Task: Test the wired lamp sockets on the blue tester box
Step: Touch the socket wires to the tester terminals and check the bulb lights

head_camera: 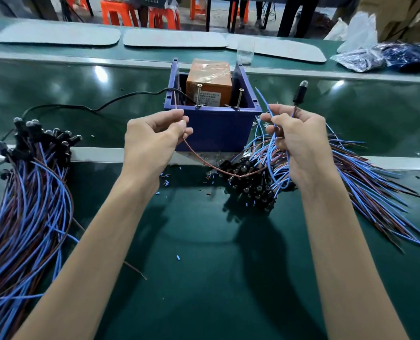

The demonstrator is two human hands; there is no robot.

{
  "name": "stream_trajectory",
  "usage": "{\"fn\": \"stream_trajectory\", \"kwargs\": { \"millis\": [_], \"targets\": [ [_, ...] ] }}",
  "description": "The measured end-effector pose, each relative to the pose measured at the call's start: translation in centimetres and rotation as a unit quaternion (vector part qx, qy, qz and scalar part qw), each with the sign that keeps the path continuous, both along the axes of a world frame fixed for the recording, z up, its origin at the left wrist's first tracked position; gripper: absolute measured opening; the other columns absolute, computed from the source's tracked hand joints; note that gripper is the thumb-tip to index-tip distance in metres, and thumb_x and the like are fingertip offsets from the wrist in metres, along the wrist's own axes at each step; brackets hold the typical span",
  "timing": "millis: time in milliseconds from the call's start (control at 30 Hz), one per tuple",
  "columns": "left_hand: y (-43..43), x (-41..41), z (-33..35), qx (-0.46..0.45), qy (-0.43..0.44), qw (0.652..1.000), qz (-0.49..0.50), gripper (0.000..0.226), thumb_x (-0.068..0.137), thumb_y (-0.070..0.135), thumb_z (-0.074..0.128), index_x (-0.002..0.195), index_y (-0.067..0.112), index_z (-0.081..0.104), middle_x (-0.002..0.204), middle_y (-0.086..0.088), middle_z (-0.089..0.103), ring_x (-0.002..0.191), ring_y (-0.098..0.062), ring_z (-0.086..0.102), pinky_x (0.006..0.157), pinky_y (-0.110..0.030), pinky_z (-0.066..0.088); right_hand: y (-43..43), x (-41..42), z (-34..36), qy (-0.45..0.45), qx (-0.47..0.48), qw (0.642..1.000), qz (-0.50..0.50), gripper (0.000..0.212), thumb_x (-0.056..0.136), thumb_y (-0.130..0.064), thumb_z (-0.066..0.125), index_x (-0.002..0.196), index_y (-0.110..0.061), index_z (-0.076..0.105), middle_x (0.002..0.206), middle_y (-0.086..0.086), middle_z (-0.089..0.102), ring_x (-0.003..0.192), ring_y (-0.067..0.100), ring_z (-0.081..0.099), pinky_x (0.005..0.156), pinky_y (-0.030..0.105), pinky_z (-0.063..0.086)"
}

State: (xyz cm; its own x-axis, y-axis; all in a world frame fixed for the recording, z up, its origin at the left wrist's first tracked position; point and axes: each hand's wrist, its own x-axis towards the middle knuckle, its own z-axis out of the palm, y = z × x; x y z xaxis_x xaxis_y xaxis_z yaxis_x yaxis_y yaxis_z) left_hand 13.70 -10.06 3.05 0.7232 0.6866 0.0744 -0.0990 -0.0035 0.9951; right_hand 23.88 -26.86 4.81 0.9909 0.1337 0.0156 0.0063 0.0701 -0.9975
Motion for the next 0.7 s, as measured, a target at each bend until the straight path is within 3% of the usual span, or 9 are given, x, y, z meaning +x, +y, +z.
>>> {"fn": "stream_trajectory", "kwargs": {
  "millis": [233, 467, 700],
  "targets": [
    [-0.2, 0.2, -0.6, 0.077, 0.025, 0.996, -0.023, 0.05, 0.093, -0.001, 0.055, 0.141, 0.01, 0.045, 0.093, 0.004, 0.072, 0.063, -0.007, 0.07, 0.067, -0.018, 0.054, 0.2, -0.1, -0.6, 0.002, -0.024, 0.999, 0.03, 0.024, 0.09, 0.003, 0.047, 0.094, -0.013, 0.066, 0.077, -0.004, 0.07, 0.05, -0.004, 0.055, 0.039, 0.011, 0.03],
    [-0.3, 0.3, -1.0, 0.122, 0.04, 0.992, -0.004, 0.028, 0.094, 0.002, 0.055, 0.119, 0.007, 0.065, 0.093, 0.004, 0.072, 0.056, -0.003, 0.067, 0.062, -0.014, 0.051, 0.3, 0.0, -0.6, 0.008, -0.032, 0.999, 0.043, 0.022, 0.091, 0.001, 0.05, 0.091, -0.014, 0.066, 0.079, -0.003, 0.069, 0.048, -0.002, 0.054, 0.037, 0.011, 0.028],
    [-0.1, 0.5, -1.3, 0.126, 0.056, 0.99, -0.01, 0.027, 0.094, 0.004, 0.054, 0.117, 0.01, 0.067, 0.091, 0.005, 0.073, 0.055, -0.002, 0.063, 0.063, -0.014, 0.048, 0.3, -0.1, -0.7, 0.005, -0.05, 0.997, 0.057, 0.022, 0.092, 0.0, 0.051, 0.092, -0.016, 0.067, 0.084, -0.002, 0.07, 0.048, -0.002, 0.054, 0.039, 0.011, 0.03]
  ]
}}
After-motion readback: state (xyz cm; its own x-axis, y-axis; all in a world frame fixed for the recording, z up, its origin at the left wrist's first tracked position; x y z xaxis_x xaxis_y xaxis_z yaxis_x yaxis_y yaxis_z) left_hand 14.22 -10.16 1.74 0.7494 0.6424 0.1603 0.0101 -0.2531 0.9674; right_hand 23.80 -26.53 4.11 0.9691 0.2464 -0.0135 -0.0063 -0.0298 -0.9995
